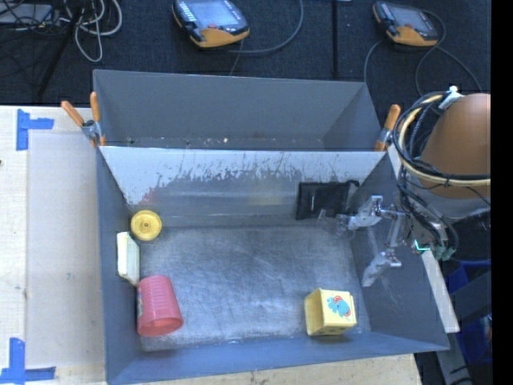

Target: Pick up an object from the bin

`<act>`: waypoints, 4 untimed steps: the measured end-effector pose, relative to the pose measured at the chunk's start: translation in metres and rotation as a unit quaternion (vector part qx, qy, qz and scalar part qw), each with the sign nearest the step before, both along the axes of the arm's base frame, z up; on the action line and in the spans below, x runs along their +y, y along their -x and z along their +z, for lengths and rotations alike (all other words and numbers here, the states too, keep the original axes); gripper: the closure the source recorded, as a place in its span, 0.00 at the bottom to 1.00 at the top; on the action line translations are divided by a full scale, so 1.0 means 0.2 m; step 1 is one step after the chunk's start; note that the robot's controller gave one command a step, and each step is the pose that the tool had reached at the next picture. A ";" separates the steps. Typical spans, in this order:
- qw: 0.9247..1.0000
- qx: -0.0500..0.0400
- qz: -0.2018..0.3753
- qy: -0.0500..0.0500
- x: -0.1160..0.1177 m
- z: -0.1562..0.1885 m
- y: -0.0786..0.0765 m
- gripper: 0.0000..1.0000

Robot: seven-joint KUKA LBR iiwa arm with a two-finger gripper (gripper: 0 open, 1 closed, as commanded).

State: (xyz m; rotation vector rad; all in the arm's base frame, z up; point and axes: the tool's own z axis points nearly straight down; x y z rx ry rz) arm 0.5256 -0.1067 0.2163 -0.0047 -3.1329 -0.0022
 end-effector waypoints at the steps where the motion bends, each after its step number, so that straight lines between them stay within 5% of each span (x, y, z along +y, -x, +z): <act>1: 1.000 -0.004 0.002 0.001 0.00 0.02 -0.01 0.00; 2: 1.000 -0.006 0.008 0.001 0.07 -0.28 0.10 0.00; 3: 0.999 0.000 0.041 0.000 0.17 -0.34 0.24 0.00; 4: 0.999 -0.003 0.037 0.000 0.22 -0.34 0.25 0.00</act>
Offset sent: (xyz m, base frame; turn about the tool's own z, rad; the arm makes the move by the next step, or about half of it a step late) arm -0.0520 0.0382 -0.1463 -0.0358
